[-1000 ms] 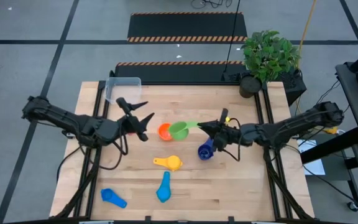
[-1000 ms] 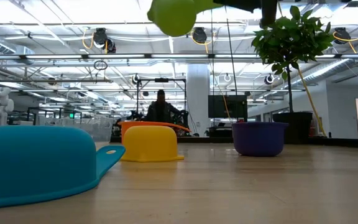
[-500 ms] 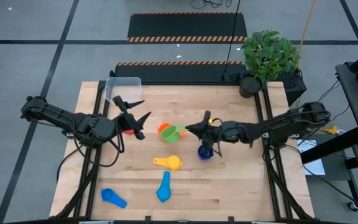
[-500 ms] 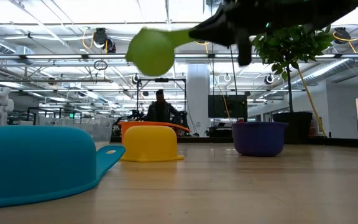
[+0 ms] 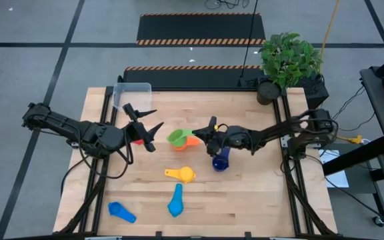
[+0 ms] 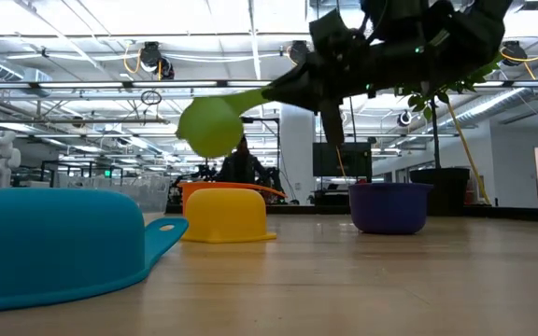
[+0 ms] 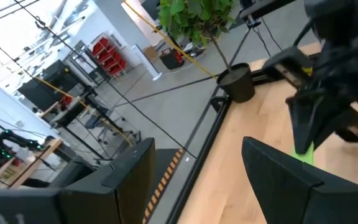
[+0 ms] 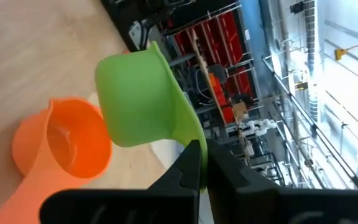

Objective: Nest measuring cups in basket
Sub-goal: Stack the green measuring cup on top of the orange measuring cup

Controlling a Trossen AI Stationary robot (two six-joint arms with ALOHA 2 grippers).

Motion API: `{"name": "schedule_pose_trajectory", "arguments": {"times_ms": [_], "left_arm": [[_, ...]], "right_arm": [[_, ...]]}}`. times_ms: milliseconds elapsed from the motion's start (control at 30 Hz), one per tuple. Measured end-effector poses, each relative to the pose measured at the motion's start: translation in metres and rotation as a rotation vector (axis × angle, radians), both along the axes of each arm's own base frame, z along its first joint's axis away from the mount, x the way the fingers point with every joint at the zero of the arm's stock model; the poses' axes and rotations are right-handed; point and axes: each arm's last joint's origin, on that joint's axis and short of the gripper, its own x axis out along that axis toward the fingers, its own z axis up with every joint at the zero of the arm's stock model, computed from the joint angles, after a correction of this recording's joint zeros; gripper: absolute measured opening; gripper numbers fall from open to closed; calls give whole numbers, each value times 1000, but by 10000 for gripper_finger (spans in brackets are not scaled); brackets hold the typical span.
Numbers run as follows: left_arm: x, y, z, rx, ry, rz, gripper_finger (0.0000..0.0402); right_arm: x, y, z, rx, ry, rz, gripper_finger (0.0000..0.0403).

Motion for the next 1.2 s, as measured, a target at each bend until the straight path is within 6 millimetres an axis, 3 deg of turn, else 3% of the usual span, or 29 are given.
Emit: {"name": "schedule_pose_trajectory", "arguments": {"times_ms": [167, 533, 1200], "left_arm": [[0, 0, 0, -24, -17, 4, 244], [0, 0, -1, -27, -8, 6, 243], [0, 0, -1, -4, 7, 2, 243]], "right_arm": [[7, -8, -11, 8, 35, 24, 0], [9, -19, -13, 56, 36, 12, 0], [8, -22, -16, 161, 39, 28, 0]]}}
